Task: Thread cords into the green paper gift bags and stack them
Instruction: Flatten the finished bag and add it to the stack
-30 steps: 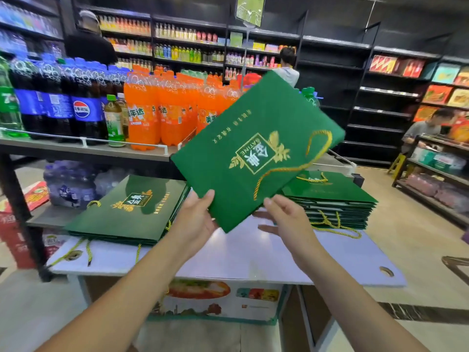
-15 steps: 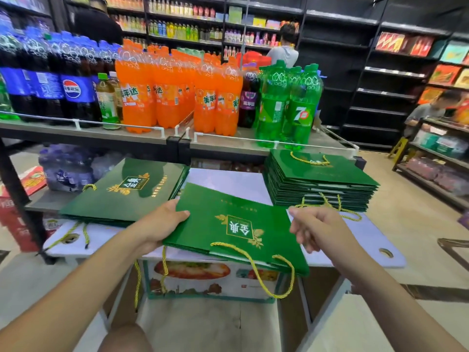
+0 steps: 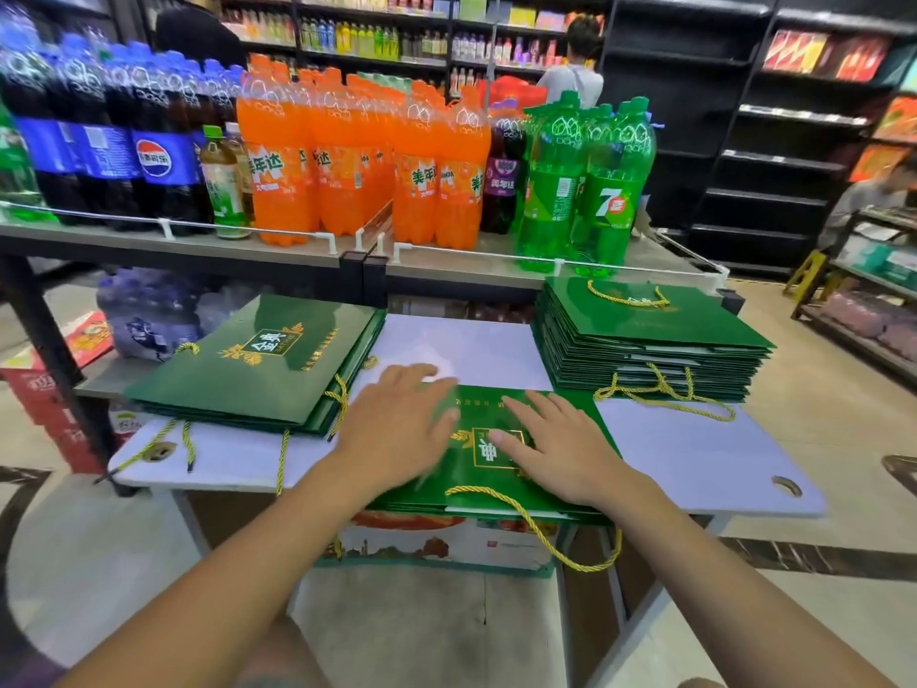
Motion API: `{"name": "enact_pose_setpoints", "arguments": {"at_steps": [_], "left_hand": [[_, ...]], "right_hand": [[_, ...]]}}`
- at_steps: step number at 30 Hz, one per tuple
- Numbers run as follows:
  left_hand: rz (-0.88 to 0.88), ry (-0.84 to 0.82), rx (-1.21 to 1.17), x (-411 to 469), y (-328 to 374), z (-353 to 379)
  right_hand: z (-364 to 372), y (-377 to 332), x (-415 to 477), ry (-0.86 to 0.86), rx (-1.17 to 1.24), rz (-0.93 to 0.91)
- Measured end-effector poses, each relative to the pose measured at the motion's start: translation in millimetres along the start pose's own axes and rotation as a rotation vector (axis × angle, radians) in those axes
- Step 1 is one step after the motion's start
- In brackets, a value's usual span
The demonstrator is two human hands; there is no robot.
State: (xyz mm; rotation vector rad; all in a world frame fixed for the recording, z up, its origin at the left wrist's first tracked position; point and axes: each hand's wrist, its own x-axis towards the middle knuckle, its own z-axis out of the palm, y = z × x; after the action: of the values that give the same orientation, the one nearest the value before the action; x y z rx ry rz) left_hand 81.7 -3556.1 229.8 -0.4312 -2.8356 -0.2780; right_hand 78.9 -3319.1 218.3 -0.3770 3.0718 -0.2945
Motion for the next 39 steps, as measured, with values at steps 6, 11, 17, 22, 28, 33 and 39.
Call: {"name": "enact_pose_setpoints", "arguments": {"at_steps": [6,11,17,22,28,33,39], "left_hand": [[-0.038,-0.355,0.057,10.7,-3.8,42.4],[-0.032,-0.32,0.09,8.9,-4.7,51.3],[-0.021,-0.31,0.094,9.9,-6.1,56.8],[-0.021,-0.26,0.065,8.2,-6.9,57.7],[-0.042,-0.116,0.001,1.9,-5.6,53.4],[-0.146,0.027,-0.047,-6.6,-1.5,46.8],[-0.157,0.086,-0.21,-7.2,0.0,41.9]], "right_hand": [[14.8,0.6,0.2,-0.08,-0.088,0.054],[23.1,3.3,3.3,-0.1,-0.136,0.065],[26.6,5.6,6.3,-0.112,-0.144,0.064],[27.6,5.8,5.0,-0.062,-0.143,0.049],[28.9,6.2,-6.1,0.246,-0.027,0.142],[20.4,18.4,-12.0,0.308,0.001,0.415],[0.4,27.9,-18.7,0.421,0.449,0.421]]}}
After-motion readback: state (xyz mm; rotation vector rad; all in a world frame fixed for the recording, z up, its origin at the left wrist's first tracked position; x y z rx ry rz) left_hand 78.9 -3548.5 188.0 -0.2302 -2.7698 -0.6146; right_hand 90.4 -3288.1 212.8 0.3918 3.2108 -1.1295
